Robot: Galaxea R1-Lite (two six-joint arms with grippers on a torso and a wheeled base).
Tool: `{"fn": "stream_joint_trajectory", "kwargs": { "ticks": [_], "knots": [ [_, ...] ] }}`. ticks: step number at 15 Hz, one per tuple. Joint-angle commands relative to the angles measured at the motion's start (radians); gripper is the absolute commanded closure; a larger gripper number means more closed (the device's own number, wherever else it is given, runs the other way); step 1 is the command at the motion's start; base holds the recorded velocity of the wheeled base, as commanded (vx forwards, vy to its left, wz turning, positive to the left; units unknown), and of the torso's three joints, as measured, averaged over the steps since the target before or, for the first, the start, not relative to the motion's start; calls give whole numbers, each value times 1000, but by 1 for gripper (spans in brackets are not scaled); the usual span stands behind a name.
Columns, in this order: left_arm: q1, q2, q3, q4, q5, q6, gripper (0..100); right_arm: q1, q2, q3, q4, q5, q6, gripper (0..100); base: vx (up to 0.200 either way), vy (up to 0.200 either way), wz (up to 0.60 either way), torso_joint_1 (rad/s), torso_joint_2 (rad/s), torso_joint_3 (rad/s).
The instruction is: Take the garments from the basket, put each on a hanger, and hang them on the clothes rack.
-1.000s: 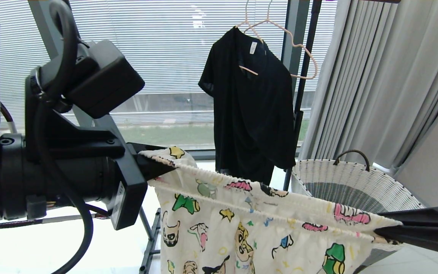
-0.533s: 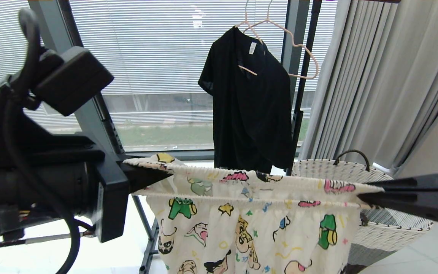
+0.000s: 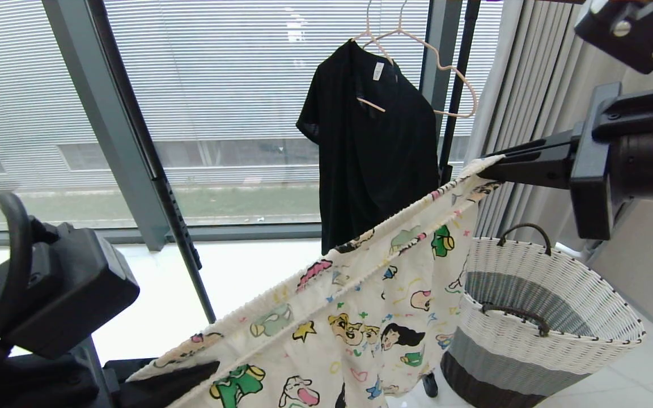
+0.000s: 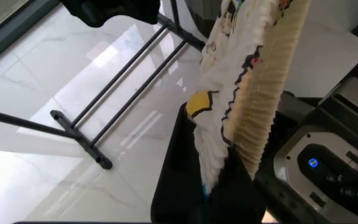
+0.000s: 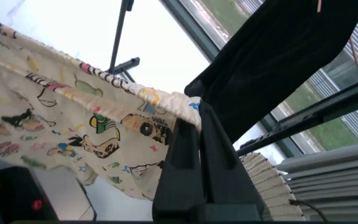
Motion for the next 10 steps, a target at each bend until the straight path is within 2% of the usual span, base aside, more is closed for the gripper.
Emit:
{"fn": "stream_joint_trajectory", "kwargs": {
  "ticks": [1, 4, 6, 7, 9, 10],
  "knots": [
    [-10, 44, -55, 1, 0, -14, 100, -2, 27, -9, -1, -1, -1, 100, 0, 0, 0, 0, 0, 0],
    [-10, 51, -67, 1, 5, -8, 100, -2, 14, 0, 6, -3, -1, 100, 0, 0, 0, 0, 0, 0],
    [13, 80, -79, -10, 51, 26, 100, -2, -45, 40, 58, -1, -1, 100, 0, 0, 0, 0, 0, 0],
    [65, 118, -85, -73, 97, 50, 100, 4, -83, 61, 99, -1, -2, 100, 0, 0, 0, 0, 0, 0],
    [90, 179, -90, -272, 151, 89, 100, 35, -143, 86, 179, 19, -2, 100, 0, 0, 0, 0, 0, 0],
    [90, 193, -97, -286, 151, 95, 100, 36, -154, 95, 180, 19, -2, 100, 0, 0, 0, 0, 0, 0]
  ]
}}
